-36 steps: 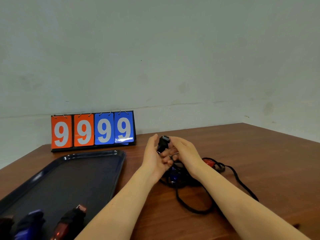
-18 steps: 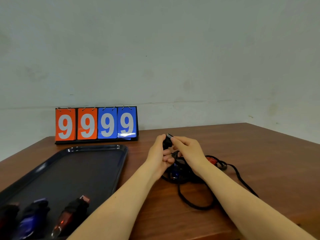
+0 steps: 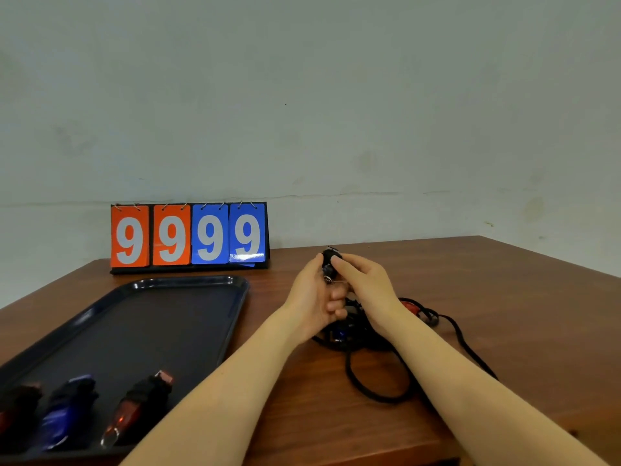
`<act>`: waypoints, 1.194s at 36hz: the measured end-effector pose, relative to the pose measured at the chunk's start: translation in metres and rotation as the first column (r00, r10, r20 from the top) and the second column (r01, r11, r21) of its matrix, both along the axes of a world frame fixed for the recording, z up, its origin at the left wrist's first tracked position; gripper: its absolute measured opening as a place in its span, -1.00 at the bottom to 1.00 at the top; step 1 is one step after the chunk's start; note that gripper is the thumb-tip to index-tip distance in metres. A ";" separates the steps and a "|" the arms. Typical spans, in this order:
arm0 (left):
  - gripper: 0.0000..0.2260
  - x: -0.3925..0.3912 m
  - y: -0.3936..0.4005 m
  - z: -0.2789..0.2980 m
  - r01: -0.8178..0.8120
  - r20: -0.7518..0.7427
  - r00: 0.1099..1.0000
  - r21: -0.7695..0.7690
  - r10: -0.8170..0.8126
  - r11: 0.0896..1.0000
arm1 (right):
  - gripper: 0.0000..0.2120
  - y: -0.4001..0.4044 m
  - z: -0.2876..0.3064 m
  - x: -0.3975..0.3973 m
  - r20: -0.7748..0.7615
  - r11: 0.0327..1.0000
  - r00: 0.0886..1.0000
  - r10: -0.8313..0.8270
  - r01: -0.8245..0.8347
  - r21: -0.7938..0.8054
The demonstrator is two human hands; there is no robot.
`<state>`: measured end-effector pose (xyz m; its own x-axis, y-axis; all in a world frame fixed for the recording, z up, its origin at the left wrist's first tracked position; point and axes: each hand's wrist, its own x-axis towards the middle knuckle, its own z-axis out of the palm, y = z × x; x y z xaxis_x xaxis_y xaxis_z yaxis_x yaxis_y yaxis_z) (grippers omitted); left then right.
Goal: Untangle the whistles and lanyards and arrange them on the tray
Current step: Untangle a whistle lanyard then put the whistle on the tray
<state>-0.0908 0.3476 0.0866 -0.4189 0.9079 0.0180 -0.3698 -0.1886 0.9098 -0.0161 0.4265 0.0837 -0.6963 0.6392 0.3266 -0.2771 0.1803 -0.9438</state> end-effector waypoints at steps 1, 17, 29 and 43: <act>-0.53 0.000 0.001 -0.001 -0.017 -0.008 1.000 -0.006 0.017 1.000 | -0.83 0.001 -0.001 -0.001 -0.001 1.000 1.000 -0.013 0.013 -0.002; -0.93 0.016 -0.027 0.040 -0.593 -0.696 0.503 0.154 0.513 0.790 | -0.84 -0.026 0.022 0.013 0.003 0.960 0.979 -0.202 0.197 0.197; -0.93 -0.062 -0.191 0.060 -0.763 -0.883 0.170 0.164 0.438 0.625 | -0.82 -0.103 0.054 -0.017 0.110 0.948 0.981 -0.158 0.120 0.294; -0.71 -0.125 -0.347 -0.006 -0.883 -0.954 0.241 -0.137 0.181 0.449 | -0.80 -0.207 0.025 -0.073 0.342 0.956 0.936 0.079 -0.169 0.240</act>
